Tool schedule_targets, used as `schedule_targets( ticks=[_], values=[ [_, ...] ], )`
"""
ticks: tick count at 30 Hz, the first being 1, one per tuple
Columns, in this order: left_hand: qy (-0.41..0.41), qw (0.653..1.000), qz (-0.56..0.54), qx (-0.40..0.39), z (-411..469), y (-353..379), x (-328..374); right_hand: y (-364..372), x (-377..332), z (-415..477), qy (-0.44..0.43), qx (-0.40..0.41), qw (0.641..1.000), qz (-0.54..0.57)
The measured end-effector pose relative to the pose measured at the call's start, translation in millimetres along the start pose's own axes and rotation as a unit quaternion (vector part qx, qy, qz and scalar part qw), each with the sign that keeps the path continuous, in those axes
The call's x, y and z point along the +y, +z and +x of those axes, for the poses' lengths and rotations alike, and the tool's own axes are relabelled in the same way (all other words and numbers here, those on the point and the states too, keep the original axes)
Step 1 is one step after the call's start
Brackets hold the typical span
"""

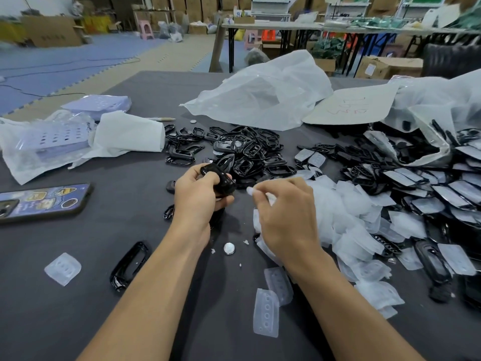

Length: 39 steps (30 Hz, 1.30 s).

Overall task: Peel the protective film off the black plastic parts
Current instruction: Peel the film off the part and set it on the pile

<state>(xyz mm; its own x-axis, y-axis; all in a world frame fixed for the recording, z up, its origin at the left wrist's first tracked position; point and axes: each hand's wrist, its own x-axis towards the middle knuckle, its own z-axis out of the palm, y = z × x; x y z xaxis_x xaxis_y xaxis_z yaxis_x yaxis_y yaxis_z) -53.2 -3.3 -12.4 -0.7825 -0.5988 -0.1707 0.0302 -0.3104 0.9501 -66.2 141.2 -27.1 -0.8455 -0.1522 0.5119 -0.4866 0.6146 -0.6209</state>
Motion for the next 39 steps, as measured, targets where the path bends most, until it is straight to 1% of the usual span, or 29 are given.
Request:
schedule_targets(
  ticks=[2,5,7,9,14,17,19,23,27,30,35,39],
  values=[
    [-0.006,1.0,-0.003,-0.011,0,1,0,-6,0,1,0.039,0.038,0.996,0.063],
    [-0.024,0.999,-0.007,-0.04,0,1,-1,-14,1,4,0.12,0.054,0.974,0.182],
    [-0.043,0.997,-0.015,-0.062,-1,2,-2,-19,0,4,0.179,0.042,0.95,0.254],
    [-0.053,0.995,-0.003,-0.081,-3,4,-3,-21,-2,4,0.222,0.016,0.919,0.325],
    [-0.032,0.994,0.03,-0.102,-9,6,-6,-26,-5,7,0.274,-0.018,0.851,0.448],
    [-0.007,0.995,0.047,-0.086,-11,6,-7,-27,-5,8,0.286,-0.048,0.834,0.469],
    [0.004,0.995,0.055,-0.077,-14,9,-7,-27,-4,8,0.276,-0.056,0.837,0.468],
    [0.008,0.995,0.055,-0.079,-20,13,-9,-26,-2,6,0.252,-0.051,0.863,0.436],
    [0.017,0.993,0.061,-0.097,-24,16,-11,-25,-4,6,0.241,-0.051,0.866,0.435],
    [0.002,0.993,0.054,-0.101,-24,17,-12,-25,-5,6,0.243,-0.046,0.863,0.44],
    [0.007,0.994,0.045,-0.099,-23,17,-11,-23,-4,7,0.228,-0.041,0.876,0.422],
    [0.004,0.993,0.05,-0.105,-23,17,-15,-22,-4,5,0.211,-0.026,0.901,0.378]
  ],
)
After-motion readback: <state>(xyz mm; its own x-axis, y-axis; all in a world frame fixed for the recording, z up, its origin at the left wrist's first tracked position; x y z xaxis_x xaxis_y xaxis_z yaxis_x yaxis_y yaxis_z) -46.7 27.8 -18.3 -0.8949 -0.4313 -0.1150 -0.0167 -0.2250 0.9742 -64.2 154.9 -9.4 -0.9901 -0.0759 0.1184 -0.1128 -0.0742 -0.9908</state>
